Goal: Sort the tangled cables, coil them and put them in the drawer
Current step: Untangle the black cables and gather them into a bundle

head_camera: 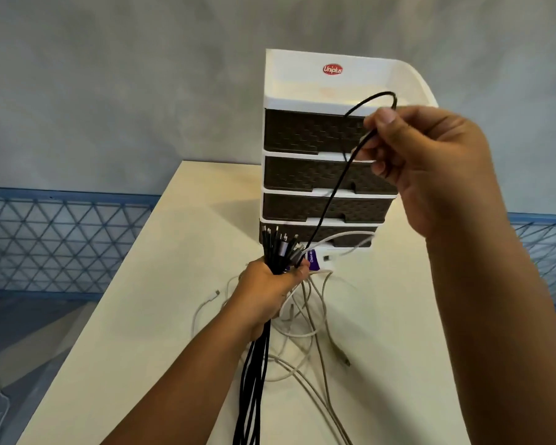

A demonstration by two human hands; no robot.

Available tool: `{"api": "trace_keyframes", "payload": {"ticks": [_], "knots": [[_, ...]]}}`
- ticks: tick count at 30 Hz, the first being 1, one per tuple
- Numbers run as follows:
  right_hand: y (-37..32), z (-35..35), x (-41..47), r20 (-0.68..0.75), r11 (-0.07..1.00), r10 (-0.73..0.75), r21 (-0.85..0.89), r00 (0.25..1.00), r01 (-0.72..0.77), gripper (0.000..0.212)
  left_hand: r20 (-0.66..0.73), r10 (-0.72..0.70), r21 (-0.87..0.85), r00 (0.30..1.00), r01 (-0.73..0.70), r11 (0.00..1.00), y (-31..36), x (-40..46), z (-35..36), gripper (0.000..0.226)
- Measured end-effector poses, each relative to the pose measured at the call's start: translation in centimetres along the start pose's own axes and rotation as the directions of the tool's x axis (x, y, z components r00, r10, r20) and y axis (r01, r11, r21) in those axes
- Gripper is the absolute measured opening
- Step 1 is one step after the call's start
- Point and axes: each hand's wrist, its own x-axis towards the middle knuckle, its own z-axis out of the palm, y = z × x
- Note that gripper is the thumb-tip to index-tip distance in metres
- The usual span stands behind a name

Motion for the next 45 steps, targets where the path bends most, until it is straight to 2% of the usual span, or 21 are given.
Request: {"api": "trace_keyframes", "payload": {"ticks": [4,8,10,12,13,14,16,17,18,20,21,23,25,26,28,31,33,35,37,41,45], "knots": [[-1.0,-0.7,0.7,-0.078,0.983,0.001,0.181,0.997,0.013,0.014,-0.05,-0.032,0.015,0.998,0.033,0.999,-0.4,0.3,-0.1,0.021],[1.0,-2.2,1.2,-0.139,0.965,0.135,0.243,0.981,-0.098,0.013,-0.028,-0.09,-0.035,0.996,0.089,0.995,-0.9,0.5,-0.4,0.028],[3.6,-3.5,1.5,-0.213,0.973,0.221,0.118,0.952,-0.2,0.015,0.016,-0.064,-0.06,0.998,0.065,0.996,-0.8,0.3,-0.6,0.029],[6.9,-5.2,1.4,-0.304,0.914,0.316,-0.158,0.899,-0.374,0.022,0.026,-0.037,-0.051,0.999,0.038,0.998,-0.7,0.1,-0.7,0.026],[8.7,-6.0,1.1,-0.327,0.807,0.369,-0.352,0.87,-0.474,0.027,0.02,-0.028,-0.046,0.999,0.029,0.999,-0.6,0.1,-0.7,0.025],[10.1,-6.6,0.6,-0.335,0.635,0.418,-0.557,0.845,-0.535,0.031,0.014,-0.023,-0.046,1.0,0.024,0.999,-0.6,0.2,-0.7,0.025],[12.1,-7.1,-0.5,-0.352,0.266,0.434,-0.829,0.829,-0.491,0.038,0.001,-0.026,-0.047,1.0,0.026,0.999,-0.7,0.3,-0.7,0.024],[12.5,-6.7,-1.1,-0.343,0.197,0.381,-0.877,0.859,-0.438,0.035,-0.005,-0.032,-0.041,0.999,0.032,0.999,-0.9,0.4,-0.8,0.024],[12.5,-6.2,-1.7,-0.304,0.221,0.307,-0.899,0.902,-0.378,0.028,-0.01,-0.038,-0.034,0.999,0.037,0.999,-0.9,0.5,-0.8,0.024],[11.8,-4.6,-2.9,-0.127,0.382,0.128,-0.909,0.984,-0.167,0.016,-0.008,-0.041,-0.026,0.999,0.041,0.999,-1.1,0.6,-0.7,0.024],[11.3,-3.7,-3.5,-0.02,0.472,0.067,-0.88,0.998,-0.049,0.015,-0.01,-0.039,-0.027,0.999,0.039,0.999,-1.1,0.6,-0.7,0.025],[10.3,-1.8,-4.7,0.191,0.594,0.082,-0.797,0.978,0.105,0.014,-0.013,-0.034,-0.031,0.999,0.034,0.999,-0.9,0.6,-0.6,0.024],[10.1,-0.3,-5.7,0.353,0.565,0.178,-0.801,0.918,0.198,0.01,-0.009,-0.027,-0.03,1.0,0.027,0.999,-0.8,0.5,-0.4,0.021],[10.5,0.1,-6.0,0.388,0.529,0.211,-0.817,0.897,0.229,0.012,-0.009,-0.025,-0.023,1.0,0.025,0.999,-0.6,0.4,-0.3,0.018],[11.2,0.6,-6.3,0.399,0.49,0.253,-0.838,0.881,0.239,0.02,-0.009,-0.019,-0.011,1.0,0.019,1.0,-0.4,0.2,-0.4,0.012],[11.1,0.9,-6.2,0.393,0.47,0.27,-0.851,0.879,0.236,0.017,0.038,-0.012,-0.038,0.999,0.014,0.999,-0.3,0.1,-0.5,0.012],[10.2,0.8,-5.7,0.394,0.481,0.251,-0.844,0.884,0.239,0.015,0.066,-0.002,-0.06,0.998,0.006,0.998,-0.4,0.0,-0.6,0.018],[8.8,0.6,-5.2,0.403,0.502,0.213,-0.827,0.89,0.254,0.014,0.049,0.001,-0.065,0.999,0.002,0.998,-0.4,0.0,-0.4,0.015],[7.4,0.5,-4.5,0.408,0.561,0.134,-0.782,0.903,0.271,0.01,0.036,0.006,-0.077,0.999,-0.003,0.997,-0.5,0.1,-0.3,0.01],[3.5,-0.2,-3.0,0.263,0.808,-0.061,-0.553,0.963,0.203,0.013,0.012,-0.035,-0.099,0.999,0.036,0.994,-0.6,0.4,-0.3,0.011],[0.8,-1.6,-2.1,0.127,0.855,-0.222,-0.45,0.967,0.256,0.015,0.055,-0.047,-0.172,0.997,0.056,0.984,0.0,-0.1,-0.4,0.019]]}}
